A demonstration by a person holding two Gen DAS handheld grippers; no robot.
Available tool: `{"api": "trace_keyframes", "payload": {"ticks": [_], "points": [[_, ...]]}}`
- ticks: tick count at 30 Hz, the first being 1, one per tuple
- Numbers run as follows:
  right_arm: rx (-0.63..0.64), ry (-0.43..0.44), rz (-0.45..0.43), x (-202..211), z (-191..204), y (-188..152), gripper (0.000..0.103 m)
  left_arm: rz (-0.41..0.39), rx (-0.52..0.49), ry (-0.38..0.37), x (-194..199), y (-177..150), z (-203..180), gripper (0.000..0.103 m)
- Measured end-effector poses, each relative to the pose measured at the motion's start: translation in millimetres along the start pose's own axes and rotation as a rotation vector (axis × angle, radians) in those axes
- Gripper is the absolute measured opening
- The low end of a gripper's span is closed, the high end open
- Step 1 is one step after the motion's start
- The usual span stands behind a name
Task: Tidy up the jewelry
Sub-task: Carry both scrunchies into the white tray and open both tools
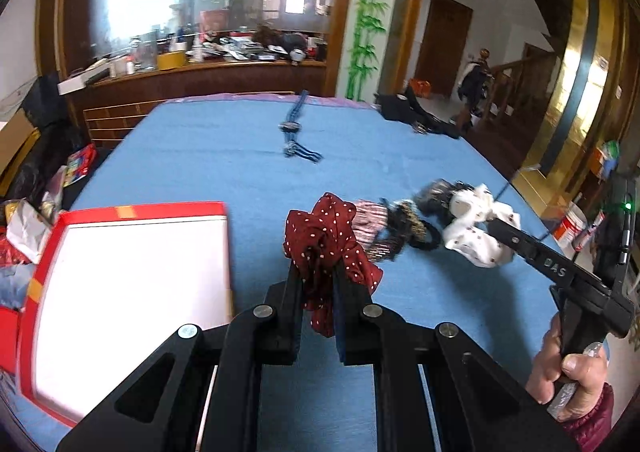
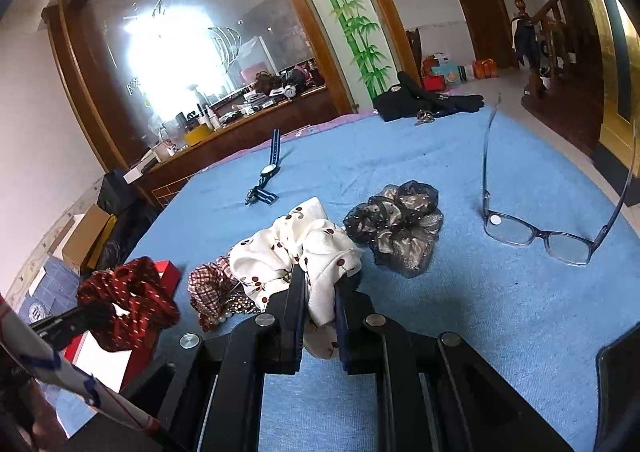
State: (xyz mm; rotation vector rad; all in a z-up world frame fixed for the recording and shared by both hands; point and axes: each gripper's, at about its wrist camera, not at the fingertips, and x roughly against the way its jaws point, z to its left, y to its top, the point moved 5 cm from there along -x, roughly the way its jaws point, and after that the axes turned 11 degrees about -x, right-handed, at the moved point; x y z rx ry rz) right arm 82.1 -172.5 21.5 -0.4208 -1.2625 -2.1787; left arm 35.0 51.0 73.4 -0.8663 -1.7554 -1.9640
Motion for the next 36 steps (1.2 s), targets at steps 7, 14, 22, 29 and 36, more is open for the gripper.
{"api": "trace_keyframes", "payload": {"ticks": [7, 14, 22, 29, 36], "points": [[0.035, 0.044, 0.04, 13, 50, -10, 0.014, -0.017, 0.063, 0.081, 25, -10, 72, 0.012], [0.106, 0.148, 0.192, -13, 133, -27, 0.014, -0.009, 0.113, 0.172, 43, -21, 156, 0.012], [0.191, 0.207, 0.346, -69, 225, -62, 0.015, 0.07, 0.131, 0.191, 21, -32, 229, 0.012], [0.255, 0.174, 0.429, -138, 287, -89, 0.015, 0.137, 0.156, 0.18, -14, -42, 264, 0.012], [0.269, 0.136, 0.483, -185, 312, -112, 0.015, 0.168, 0.172, 0.18, -33, -49, 283, 0.012]]}}
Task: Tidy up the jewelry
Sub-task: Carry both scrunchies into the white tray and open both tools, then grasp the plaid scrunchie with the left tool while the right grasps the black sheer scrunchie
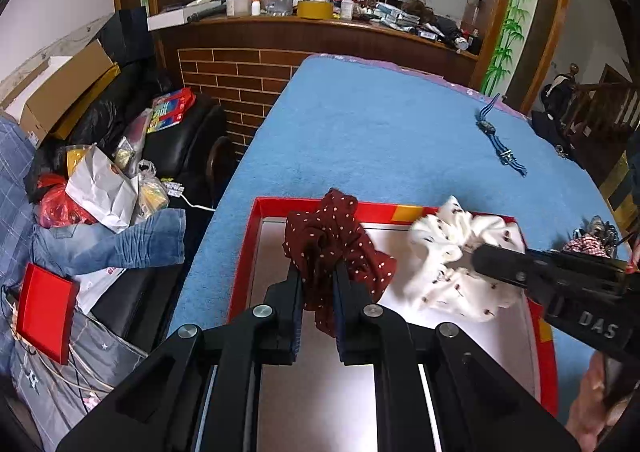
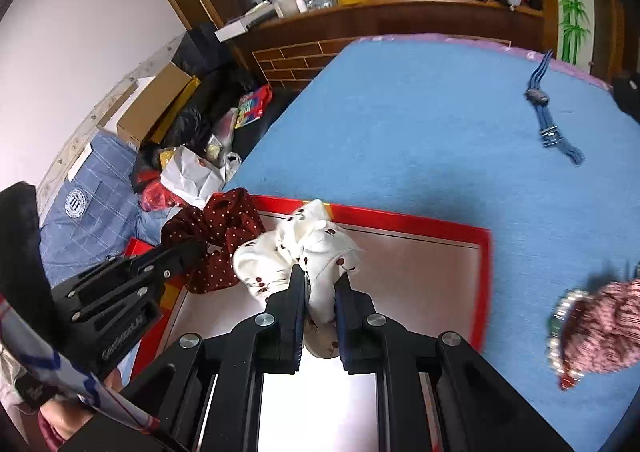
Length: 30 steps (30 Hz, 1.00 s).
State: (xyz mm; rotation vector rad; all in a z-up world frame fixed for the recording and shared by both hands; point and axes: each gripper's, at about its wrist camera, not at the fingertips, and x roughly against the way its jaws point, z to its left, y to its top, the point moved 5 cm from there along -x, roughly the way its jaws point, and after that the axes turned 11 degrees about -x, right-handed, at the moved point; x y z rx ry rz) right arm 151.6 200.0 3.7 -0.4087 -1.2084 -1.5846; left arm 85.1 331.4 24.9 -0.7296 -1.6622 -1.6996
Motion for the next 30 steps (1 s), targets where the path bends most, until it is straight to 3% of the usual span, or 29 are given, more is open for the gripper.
{"api": "trace_keyframes", "payload": {"ticks": [7, 10, 12, 14, 15, 24, 30], "points": [[0.004, -0.082, 0.02, -36, -1, 8, 0.017, 0.019, 0.018, 0.003, -13, -4, 9, 0.013], [-0.006, -0.084, 0.035, -42, -5, 7, 0.018, 0.011, 0.019, 0.01, -12, -6, 11, 0.019], [-0.008, -0.083, 0.033, -41, -5, 8, 0.026, 0.007, 0.017, 0.016, -11, -6, 11, 0.025], [-0.013, -0.072, 0.018, -34, -5, 10, 0.043, -0.002, 0.025, 0.018, -8, -4, 12, 0.034], [-0.01, -0.067, 0.007, -30, -4, 11, 0.044, -0.006, 0.025, 0.021, -5, -3, 12, 0.034], [-0.004, -0.008, -0.09, 32, -9, 4, 0.044, -0.064, 0.016, 0.032, 29, 8, -1, 0.034], [-0.055, 0.017, -0.146, 81, -39, -11, 0.045, -0.092, -0.057, -0.002, 46, 20, -57, 0.034]]}}
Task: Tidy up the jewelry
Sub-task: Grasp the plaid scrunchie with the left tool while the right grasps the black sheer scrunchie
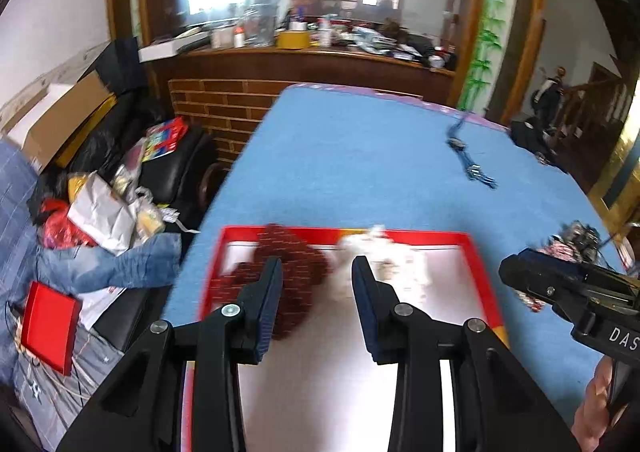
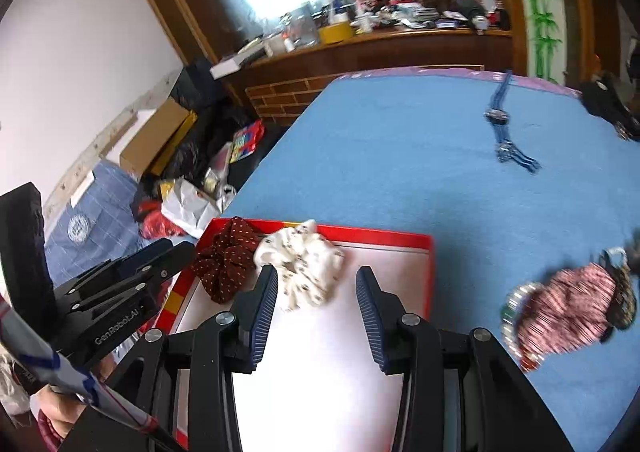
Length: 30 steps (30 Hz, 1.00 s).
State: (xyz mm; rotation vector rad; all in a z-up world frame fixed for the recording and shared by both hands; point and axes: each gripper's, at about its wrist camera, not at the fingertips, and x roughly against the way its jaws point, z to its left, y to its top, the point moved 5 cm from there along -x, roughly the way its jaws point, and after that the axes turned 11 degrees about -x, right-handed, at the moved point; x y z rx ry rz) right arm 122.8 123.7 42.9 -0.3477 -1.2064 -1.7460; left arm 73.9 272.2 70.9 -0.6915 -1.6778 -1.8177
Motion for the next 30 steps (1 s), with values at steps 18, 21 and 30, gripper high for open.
{"api": "trace_keyframes", "payload": {"ticks": [18, 21, 30], "points": [[-0.349, -0.238, -0.242, 148, -215, 17, 0.06, 0.081, -0.241, -0.25, -28, 20, -227, 0.048], [-0.39, -0.275, -0.25, 156, -240, 17, 0.061, 0.109, -0.252, -0.267, -42, 20, -250, 0.053], [-0.471, -0.35, -0.238, 155, -292, 19, 0.075, 0.175, -0.273, -0.249, -94, 25, -282, 0.055]]}}
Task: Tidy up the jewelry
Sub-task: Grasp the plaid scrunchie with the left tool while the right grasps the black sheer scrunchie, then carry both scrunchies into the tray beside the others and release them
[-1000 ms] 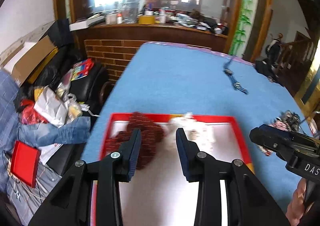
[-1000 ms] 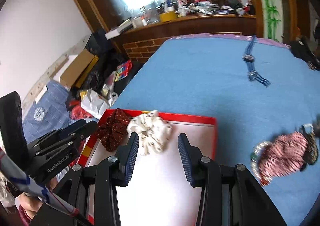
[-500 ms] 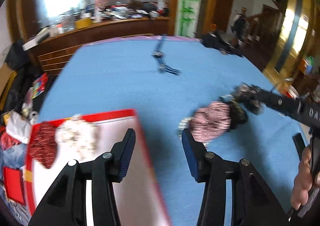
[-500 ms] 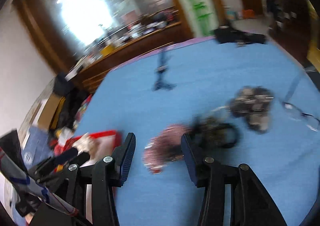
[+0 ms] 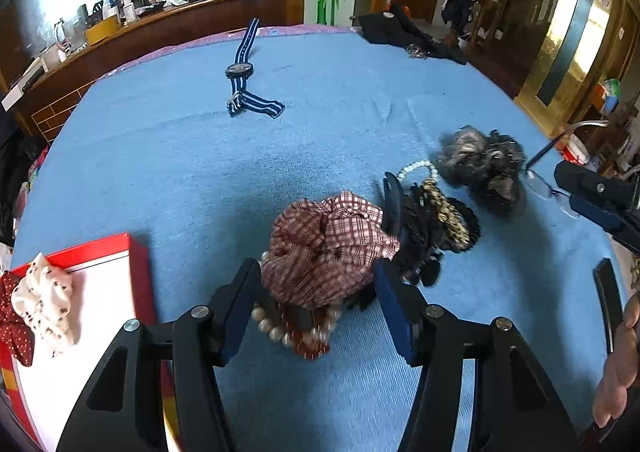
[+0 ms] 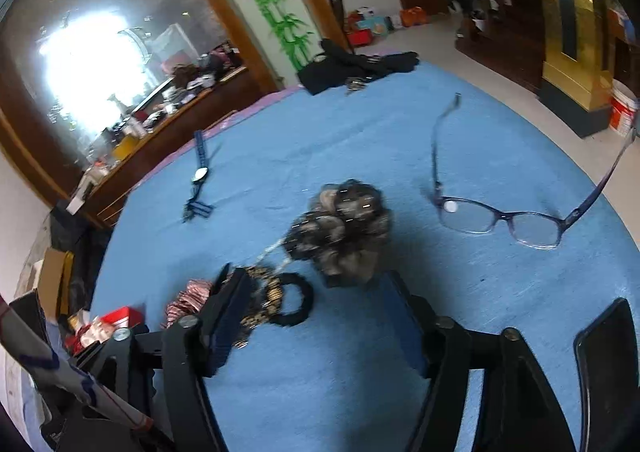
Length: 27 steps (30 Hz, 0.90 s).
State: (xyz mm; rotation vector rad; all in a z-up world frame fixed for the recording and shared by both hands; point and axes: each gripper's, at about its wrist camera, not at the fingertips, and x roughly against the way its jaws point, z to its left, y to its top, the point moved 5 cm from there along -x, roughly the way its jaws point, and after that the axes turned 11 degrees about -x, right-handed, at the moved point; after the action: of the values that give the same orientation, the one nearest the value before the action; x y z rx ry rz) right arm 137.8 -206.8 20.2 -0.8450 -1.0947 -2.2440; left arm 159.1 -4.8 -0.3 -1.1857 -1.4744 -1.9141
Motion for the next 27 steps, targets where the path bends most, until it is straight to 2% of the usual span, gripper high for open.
{"api": "trace_keyframes", "payload": {"ticks": [1, 2, 4, 5, 8, 12, 13, 14, 16, 19, 27], "points": [[0.003, -0.013, 0.003, -4, 0, 1, 0.076, 0.0, 0.004, 0.003, -3, 1, 0, 0.041], [0.007, -0.038, 0.007, -10, -1, 4, 0.076, 0.004, 0.014, 0.008, -6, 1, 2, 0.022], [0.013, -0.055, 0.013, -19, -1, 7, 0.076, 0.023, 0.034, -0.008, -14, 0, 6, 0.009], [0.016, -0.068, 0.017, -26, 0, 9, 0.076, 0.02, 0.048, -0.013, -14, -1, 8, 0.006], [0.034, -0.112, 0.033, -45, 0, 13, 0.076, -0.002, 0.063, -0.018, -5, -4, 15, 0.006], [0.063, -0.187, 0.028, -66, -5, 16, 0.076, -0.073, 0.08, -0.005, 27, -6, 23, 0.006], [0.079, -0.208, 0.029, -71, -5, 16, 0.071, -0.096, 0.079, 0.002, 37, -7, 23, 0.006], [0.092, -0.215, 0.037, -75, -5, 15, 0.052, -0.108, 0.073, 0.006, 44, -8, 22, 0.006], [0.108, -0.216, 0.063, -83, -6, 11, 0.029, -0.131, 0.061, 0.008, 56, -11, 18, 0.006], [0.146, -0.218, 0.01, -72, -1, 8, 0.013, -0.155, 0.048, 0.006, 70, -17, 10, 0.006], [0.155, -0.035, -0.061, 13, 4, -26, 0.013, -0.201, 0.028, -0.013, 95, -41, -8, 0.007]]}}
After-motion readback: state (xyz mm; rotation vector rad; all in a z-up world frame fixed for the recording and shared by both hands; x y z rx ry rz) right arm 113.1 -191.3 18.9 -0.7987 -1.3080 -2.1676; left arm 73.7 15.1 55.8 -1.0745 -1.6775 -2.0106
